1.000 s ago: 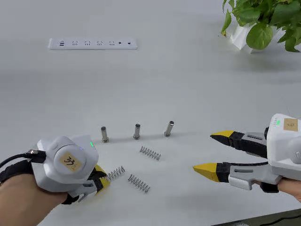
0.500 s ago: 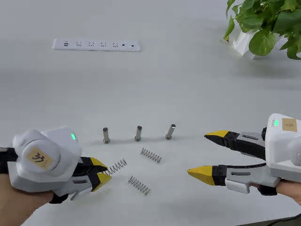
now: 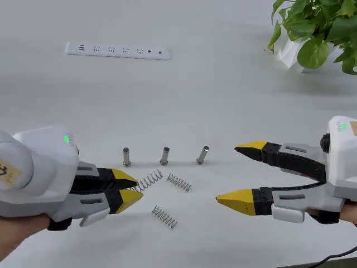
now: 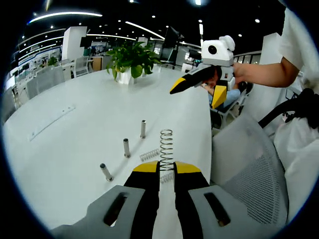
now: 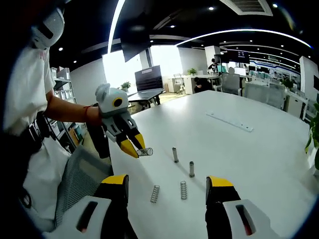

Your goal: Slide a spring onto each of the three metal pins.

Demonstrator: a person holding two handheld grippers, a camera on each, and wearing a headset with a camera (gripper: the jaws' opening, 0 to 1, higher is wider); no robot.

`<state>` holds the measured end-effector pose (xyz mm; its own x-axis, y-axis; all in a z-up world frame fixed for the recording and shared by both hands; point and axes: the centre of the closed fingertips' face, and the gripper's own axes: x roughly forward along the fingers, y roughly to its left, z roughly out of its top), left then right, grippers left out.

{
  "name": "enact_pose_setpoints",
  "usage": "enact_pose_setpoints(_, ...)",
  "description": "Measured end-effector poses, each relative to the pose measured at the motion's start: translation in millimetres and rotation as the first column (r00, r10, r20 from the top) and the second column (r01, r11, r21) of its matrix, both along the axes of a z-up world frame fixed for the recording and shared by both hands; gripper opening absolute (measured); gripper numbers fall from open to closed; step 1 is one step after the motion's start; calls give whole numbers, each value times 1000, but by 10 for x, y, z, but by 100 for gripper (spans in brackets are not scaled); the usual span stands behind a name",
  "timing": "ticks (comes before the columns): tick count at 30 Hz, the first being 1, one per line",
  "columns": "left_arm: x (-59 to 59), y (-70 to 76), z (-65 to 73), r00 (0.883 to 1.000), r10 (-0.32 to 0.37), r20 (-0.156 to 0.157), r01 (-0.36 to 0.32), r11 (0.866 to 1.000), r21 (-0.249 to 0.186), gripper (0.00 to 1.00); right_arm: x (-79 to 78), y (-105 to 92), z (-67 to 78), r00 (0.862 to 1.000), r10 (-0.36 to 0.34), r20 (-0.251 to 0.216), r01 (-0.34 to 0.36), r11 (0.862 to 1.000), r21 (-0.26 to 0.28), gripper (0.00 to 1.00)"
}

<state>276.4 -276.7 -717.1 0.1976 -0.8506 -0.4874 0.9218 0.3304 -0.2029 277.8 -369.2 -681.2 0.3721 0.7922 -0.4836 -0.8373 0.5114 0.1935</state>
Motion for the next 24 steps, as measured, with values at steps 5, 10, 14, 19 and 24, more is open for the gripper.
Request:
enact_pose_setpoints(5, -25, -130, 191, 1000, -17, 12, 18, 997, -69, 7, -13, 204, 163, 999, 38, -3, -37, 997, 61, 55)
enact_pose_setpoints(10, -24, -215, 353, 1000, -17, 11, 19, 990, -139, 7, -3, 357, 296, 998, 52, -25, -48, 988, 146, 47)
enact_pose_setpoints(14, -35, -267, 454, 1000, -22, 15, 25, 983, -182, 7, -2, 454, 381, 998, 58, -39, -49, 978, 203, 41)
enact_pose_setpoints(19, -47, -309, 518, 1000, -23, 14, 26, 976, -216, 7, -26, 559, 417, 996, 77, -46, -64, 970, 234, 33)
enact_pose_setpoints(24, -52, -340, 591, 1000, -24, 13, 27, 966, -256, 7, -24, 602, 447, 995, 83, -59, -64, 961, 271, 27)
